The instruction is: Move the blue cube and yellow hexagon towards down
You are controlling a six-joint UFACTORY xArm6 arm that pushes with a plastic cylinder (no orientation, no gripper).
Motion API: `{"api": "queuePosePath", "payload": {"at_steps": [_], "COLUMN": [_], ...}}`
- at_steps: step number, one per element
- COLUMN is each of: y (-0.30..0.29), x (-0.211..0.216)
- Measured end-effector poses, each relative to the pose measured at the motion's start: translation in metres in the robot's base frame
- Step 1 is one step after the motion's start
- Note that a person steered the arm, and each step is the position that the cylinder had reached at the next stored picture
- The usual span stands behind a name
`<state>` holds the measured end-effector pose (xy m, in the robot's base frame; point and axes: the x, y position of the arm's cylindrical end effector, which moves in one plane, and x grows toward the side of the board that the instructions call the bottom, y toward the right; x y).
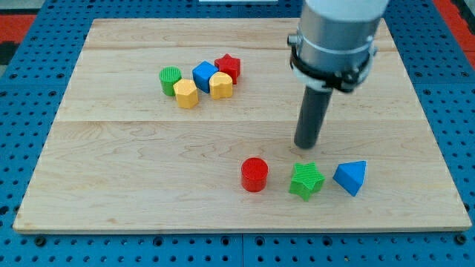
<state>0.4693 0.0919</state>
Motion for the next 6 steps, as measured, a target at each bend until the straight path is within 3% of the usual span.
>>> {"api": "queuePosePath", "payload": {"at_steps": [3,4,6], "y": [-0.105,-0.140,-0.154], "x": [-0.137,-0.157,-0.100]}}
